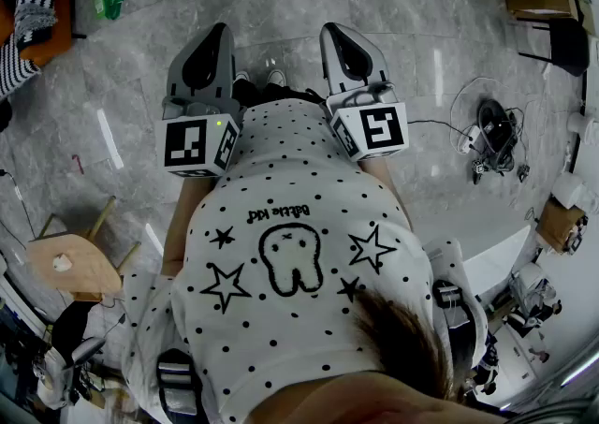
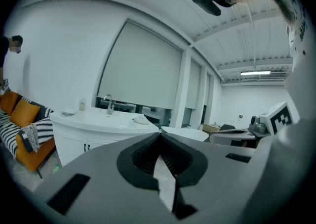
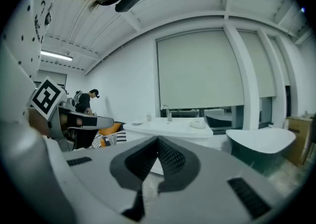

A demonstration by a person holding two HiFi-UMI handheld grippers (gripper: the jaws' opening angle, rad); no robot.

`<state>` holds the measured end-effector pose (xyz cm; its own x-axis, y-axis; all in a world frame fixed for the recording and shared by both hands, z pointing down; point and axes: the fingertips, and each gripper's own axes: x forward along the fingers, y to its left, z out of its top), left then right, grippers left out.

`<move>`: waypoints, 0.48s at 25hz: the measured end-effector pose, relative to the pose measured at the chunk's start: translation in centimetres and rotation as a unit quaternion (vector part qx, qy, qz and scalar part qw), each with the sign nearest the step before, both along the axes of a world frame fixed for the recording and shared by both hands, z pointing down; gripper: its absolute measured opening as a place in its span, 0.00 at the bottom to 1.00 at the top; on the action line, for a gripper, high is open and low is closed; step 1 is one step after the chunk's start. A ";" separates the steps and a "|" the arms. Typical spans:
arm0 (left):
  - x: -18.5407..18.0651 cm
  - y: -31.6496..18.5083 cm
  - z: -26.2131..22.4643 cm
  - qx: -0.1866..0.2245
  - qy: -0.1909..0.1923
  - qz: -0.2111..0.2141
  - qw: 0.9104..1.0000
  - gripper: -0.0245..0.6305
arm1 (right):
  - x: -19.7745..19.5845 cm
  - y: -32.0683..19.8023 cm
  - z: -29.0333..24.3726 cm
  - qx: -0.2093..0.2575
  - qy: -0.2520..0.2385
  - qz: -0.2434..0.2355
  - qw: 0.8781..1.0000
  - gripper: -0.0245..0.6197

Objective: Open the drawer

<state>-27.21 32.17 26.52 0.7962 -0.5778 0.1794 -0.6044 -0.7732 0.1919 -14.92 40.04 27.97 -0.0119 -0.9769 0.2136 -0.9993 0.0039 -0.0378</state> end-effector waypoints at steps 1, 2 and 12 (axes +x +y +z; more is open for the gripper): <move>0.1 0.0 -0.1 0.000 0.000 0.000 1.000 0.04 | 0.1 -0.1 -0.1 0.001 0.000 0.000 1.000 0.06; 0.1 -0.1 -0.2 0.001 0.000 0.000 1.000 0.04 | 0.1 -0.1 -0.2 0.001 0.000 0.000 1.000 0.06; 0.0 -0.5 -0.6 0.006 0.003 -0.006 1.000 0.04 | 0.2 -0.3 -0.3 0.002 0.004 -0.001 1.000 0.06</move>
<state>-27.21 31.66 25.90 0.7896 -0.5900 0.1686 -0.6133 -0.7674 0.1867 -14.67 39.76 27.67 -0.0124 -0.9777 0.2095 -0.9995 0.0063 -0.0300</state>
